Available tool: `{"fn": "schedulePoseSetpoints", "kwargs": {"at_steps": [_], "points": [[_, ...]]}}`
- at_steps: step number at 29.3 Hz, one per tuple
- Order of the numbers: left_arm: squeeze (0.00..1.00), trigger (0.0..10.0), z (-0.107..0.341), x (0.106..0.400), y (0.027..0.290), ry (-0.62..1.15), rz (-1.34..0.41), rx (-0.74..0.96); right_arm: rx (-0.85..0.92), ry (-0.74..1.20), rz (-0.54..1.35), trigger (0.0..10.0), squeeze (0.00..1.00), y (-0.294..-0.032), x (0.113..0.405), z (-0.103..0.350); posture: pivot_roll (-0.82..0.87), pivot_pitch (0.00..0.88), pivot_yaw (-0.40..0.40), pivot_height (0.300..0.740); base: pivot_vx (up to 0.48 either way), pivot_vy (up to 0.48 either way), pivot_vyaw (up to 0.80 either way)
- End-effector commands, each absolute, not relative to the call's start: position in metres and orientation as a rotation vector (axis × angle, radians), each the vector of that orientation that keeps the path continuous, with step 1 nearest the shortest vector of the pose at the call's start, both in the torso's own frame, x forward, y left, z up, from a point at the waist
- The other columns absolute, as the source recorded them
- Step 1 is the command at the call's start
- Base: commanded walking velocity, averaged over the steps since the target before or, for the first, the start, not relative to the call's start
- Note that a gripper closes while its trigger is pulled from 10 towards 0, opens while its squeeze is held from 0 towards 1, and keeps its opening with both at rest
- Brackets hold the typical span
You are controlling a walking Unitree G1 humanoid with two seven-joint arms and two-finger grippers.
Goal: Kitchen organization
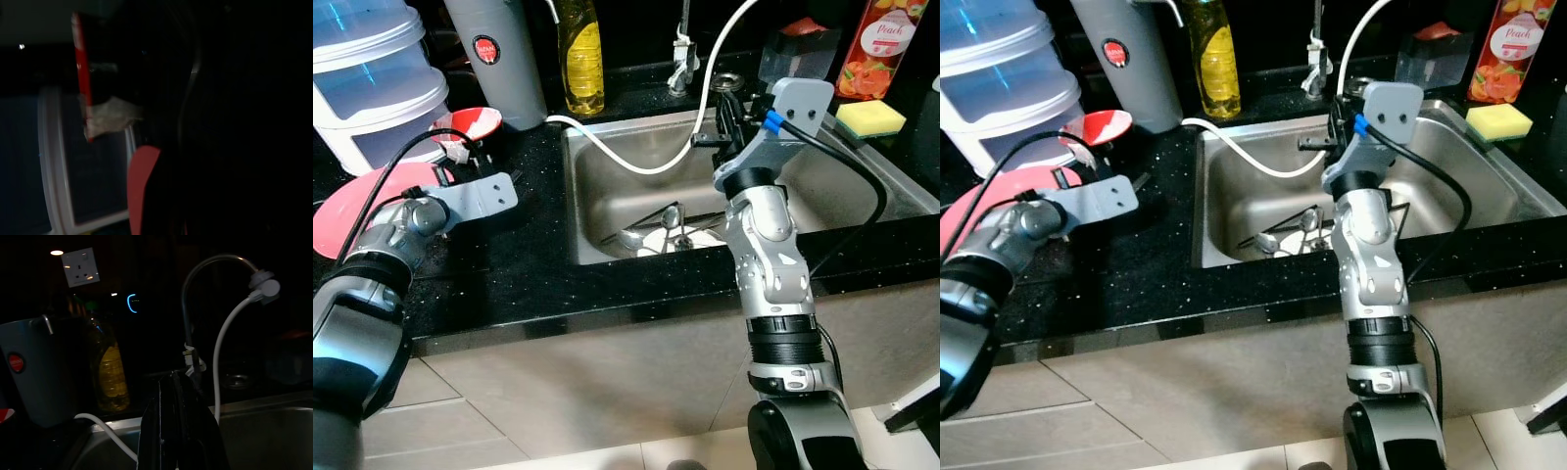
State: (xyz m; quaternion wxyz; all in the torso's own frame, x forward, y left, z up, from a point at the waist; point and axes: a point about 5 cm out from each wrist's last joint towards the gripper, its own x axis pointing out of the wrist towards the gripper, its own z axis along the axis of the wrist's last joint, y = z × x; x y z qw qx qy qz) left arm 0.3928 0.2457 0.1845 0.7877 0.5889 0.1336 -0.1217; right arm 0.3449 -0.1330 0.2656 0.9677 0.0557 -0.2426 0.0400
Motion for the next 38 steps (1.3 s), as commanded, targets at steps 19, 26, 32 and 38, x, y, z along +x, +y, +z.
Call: {"fn": "schedulePoseSetpoints", "kwargs": {"at_steps": [19, 26, 32, 38], "points": [[0.00, 10.0, 0.259, 0.413, 0.075, -0.127, -0.594, 0.516, 0.120, -0.483, 0.124, 10.0, 0.00, -0.121, 0.347, 0.268, -0.05, 0.000, 0.077, 0.740, 0.000, 0.000, 0.00], [1.00, 10.0, 0.225, 0.402, 0.037, 0.055, -0.794, 0.457, 0.111, -0.496, 0.095, 10.0, 0.00, -0.127, 0.345, 0.269, -0.08, 0.000, 0.104, 0.740, 0.000, 0.000, 0.00], [1.00, 10.0, 0.227, 0.407, 0.050, 0.044, -0.691, 0.420, 0.080, -0.518, 0.000, 10.0, 0.00, -0.154, 0.344, 0.273, -0.10, 0.000, 0.126, 0.740, 0.000, 0.000, 0.00], [0.00, 10.0, 0.271, 0.403, 0.094, -0.177, -0.570, 0.352, 0.004, -0.525, 0.038, 10.0, 0.00, -0.158, 0.344, 0.276, -0.08, 0.000, 0.110, 0.740, 0.000, 0.000, 0.00]]}}
